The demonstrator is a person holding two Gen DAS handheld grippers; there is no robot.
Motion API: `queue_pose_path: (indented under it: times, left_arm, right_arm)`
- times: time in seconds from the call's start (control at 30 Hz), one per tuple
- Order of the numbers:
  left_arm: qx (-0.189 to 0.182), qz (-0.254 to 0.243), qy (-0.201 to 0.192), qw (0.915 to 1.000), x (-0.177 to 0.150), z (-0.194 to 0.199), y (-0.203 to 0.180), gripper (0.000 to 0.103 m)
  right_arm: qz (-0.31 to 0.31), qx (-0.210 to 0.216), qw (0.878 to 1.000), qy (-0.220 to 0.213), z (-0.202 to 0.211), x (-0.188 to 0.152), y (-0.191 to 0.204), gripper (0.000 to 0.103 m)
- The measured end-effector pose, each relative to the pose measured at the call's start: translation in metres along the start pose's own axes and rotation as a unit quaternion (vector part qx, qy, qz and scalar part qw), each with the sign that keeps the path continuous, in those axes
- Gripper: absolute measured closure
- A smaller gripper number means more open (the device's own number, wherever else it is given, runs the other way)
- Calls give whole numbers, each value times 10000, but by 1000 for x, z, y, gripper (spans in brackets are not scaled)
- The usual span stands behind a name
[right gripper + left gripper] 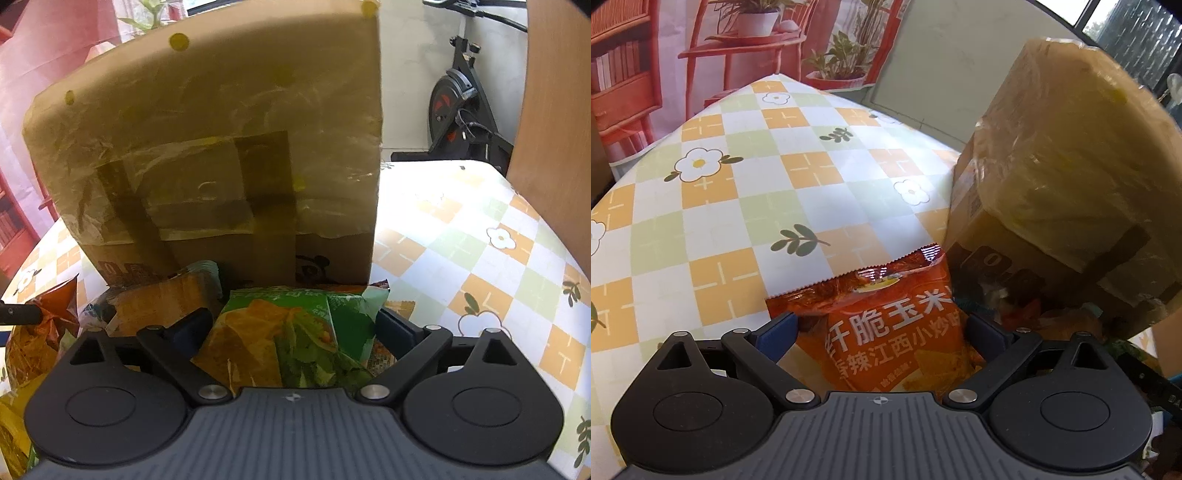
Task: Organize snacks
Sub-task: 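Grasp the orange chip bag with the left gripper while the right grasps the green bag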
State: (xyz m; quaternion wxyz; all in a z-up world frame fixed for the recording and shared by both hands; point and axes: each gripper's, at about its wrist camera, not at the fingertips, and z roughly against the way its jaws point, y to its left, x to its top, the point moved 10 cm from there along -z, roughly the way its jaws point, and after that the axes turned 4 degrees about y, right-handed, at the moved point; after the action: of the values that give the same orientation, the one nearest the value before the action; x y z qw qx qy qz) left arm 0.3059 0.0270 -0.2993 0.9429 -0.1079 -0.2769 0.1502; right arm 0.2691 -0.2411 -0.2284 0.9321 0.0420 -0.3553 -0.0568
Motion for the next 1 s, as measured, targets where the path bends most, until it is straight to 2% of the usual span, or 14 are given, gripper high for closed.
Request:
queue_pose_path:
  times: [0.17,0.3,0.4,0.57,1.0]
  left_arm:
    - [-104,160,11,9998,1,-2,4,4]
    - [-169,70,-171,9997,8,9,3,24]
    - [69,-192,-286,9994,13,17,0,27]
    - [-158,-233,-489,9984,18,35,-5,28]
    - [-134,-472,-1134,9923,33,94,-6,28]
  right_arm:
    - [-140,32,9999,95,-6,-3,-2,5]
    - [-275,147,9994,134,-6,-6,-4,9]
    - [-307,265,9992,58,-1,-5,-4,17]
    - [-549,416,9976,-37,10,-4,-8,24]
    - [-638,364,9965,-404,60,1,-16,25]
